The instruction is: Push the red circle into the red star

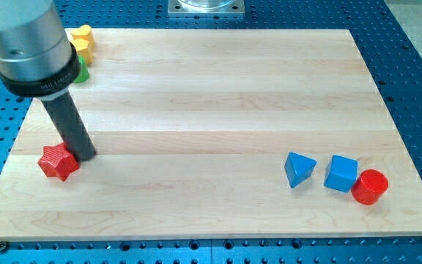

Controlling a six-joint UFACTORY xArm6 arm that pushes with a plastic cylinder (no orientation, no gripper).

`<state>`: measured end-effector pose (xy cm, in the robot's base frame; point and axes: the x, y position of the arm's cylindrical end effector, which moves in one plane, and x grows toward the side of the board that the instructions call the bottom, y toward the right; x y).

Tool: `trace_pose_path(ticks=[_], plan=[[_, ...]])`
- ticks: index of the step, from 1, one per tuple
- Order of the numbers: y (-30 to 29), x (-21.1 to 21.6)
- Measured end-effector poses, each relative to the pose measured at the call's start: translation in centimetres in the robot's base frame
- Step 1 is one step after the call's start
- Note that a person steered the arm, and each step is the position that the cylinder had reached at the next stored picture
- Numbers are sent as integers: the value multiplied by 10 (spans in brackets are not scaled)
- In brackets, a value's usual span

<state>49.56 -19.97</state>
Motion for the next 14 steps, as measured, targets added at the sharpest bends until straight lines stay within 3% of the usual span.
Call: trace_pose_path(ticks=[1, 2, 3, 4, 6, 7, 8, 10, 11, 12, 13, 14], plan=[[-26, 41], [-19, 48], [60, 18], [159, -39], [456, -44], [538, -7], [536, 56], [470, 93], [416, 92], [445, 65], [399, 63], [361, 97]])
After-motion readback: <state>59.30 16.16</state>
